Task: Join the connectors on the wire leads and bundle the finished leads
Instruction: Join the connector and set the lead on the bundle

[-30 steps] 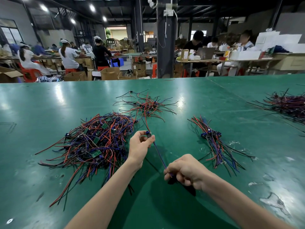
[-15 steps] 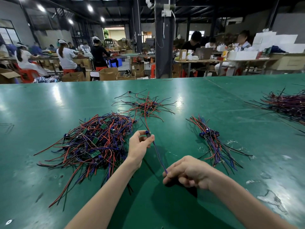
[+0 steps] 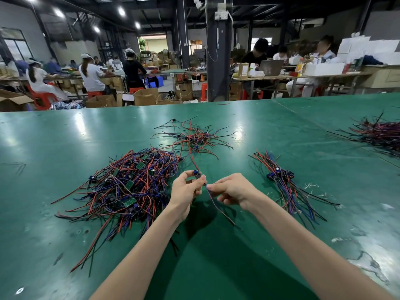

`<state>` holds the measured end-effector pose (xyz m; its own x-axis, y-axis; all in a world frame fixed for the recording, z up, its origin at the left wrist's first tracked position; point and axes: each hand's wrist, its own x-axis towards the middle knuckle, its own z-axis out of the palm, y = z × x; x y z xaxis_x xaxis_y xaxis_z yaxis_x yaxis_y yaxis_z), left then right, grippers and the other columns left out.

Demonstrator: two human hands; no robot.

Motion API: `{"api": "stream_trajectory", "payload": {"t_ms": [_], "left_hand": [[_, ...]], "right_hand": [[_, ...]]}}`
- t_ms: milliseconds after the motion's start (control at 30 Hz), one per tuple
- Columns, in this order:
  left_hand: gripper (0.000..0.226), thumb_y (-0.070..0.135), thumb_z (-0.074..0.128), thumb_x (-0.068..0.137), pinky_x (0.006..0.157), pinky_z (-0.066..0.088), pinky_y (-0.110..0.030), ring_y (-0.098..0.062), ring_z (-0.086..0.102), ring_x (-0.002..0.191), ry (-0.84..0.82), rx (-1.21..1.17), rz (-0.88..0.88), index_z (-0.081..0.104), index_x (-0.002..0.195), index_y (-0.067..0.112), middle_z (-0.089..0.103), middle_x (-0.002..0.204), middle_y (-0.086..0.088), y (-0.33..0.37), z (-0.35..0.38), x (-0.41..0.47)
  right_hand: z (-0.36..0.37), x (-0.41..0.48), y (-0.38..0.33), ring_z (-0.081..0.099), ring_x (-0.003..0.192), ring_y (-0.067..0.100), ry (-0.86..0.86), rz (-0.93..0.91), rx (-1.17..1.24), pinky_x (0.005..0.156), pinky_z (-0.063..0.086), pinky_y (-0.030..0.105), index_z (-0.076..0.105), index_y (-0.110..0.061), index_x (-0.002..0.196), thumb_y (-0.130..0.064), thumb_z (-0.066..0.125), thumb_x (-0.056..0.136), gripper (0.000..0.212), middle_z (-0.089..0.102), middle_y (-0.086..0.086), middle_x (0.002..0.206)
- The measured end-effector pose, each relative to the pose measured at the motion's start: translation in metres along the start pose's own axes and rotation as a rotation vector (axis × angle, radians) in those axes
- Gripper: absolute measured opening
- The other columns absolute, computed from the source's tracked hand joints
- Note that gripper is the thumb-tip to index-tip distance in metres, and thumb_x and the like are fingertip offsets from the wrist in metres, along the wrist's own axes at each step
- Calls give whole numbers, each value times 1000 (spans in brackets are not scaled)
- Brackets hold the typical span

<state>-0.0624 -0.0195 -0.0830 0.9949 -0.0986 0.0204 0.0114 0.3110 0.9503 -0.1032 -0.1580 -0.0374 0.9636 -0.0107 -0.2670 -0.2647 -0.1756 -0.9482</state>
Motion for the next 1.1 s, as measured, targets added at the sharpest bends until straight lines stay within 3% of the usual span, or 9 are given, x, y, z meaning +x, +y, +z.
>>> {"api": "stream_trajectory", "payload": {"t_ms": [267, 433, 633, 800, 1000, 1100], "left_hand": [[14, 0, 64, 85, 60, 38, -28, -16, 44, 56, -29, 23, 10, 55, 88, 10, 58, 72, -10, -2, 3, -2], [16, -2, 67, 82, 60, 40, -24, -15, 50, 64, 4, 98, 87, 58, 87, 10, 61, 72, -5, -4, 3, -2], [16, 0, 69, 82, 55, 39, -17, -10, 45, 61, 24, 151, 119, 59, 87, 11, 54, 70, 2, -7, 0, 1], [16, 1, 70, 82, 56, 39, -17, -6, 47, 58, 16, 182, 122, 60, 87, 12, 56, 65, 6, -9, 1, 1], [18, -1, 71, 80, 50, 38, -12, -2, 44, 51, 17, 187, 125, 60, 87, 11, 51, 60, 8, -10, 1, 3], [17, 1, 72, 80, 51, 38, -12, -4, 44, 53, 0, 218, 127, 60, 87, 11, 50, 63, 4, -11, 1, 3]], "right_hand": [[10, 1, 2, 48, 36, 4, -15, -40, 82, 35, 35, 13, 67, -5, 67, -6, 69, 83, 16, 63, 2, 53], [18, -3, 4, 42, 29, 4, 3, 90, 121, 31, 30, 13, 60, 1, 64, 2, 63, 85, 21, 58, 5, 43], [18, -23, 19, 43, 29, 4, -12, 173, 73, 32, 32, 13, 61, 2, 68, 2, 65, 83, 16, 60, 6, 45], [18, -38, 28, 39, 29, 6, 30, 154, 89, 31, 26, 13, 60, 3, 68, 4, 66, 83, 15, 59, 10, 47], [23, -45, 37, 35, 27, 9, 129, 99, 151, 30, 22, 14, 46, -5, 88, 6, 65, 82, 22, 59, 14, 49], [24, -49, 41, 35, 28, 8, 116, 97, 147, 30, 22, 14, 49, -5, 85, 4, 64, 84, 18, 60, 12, 48]]}}
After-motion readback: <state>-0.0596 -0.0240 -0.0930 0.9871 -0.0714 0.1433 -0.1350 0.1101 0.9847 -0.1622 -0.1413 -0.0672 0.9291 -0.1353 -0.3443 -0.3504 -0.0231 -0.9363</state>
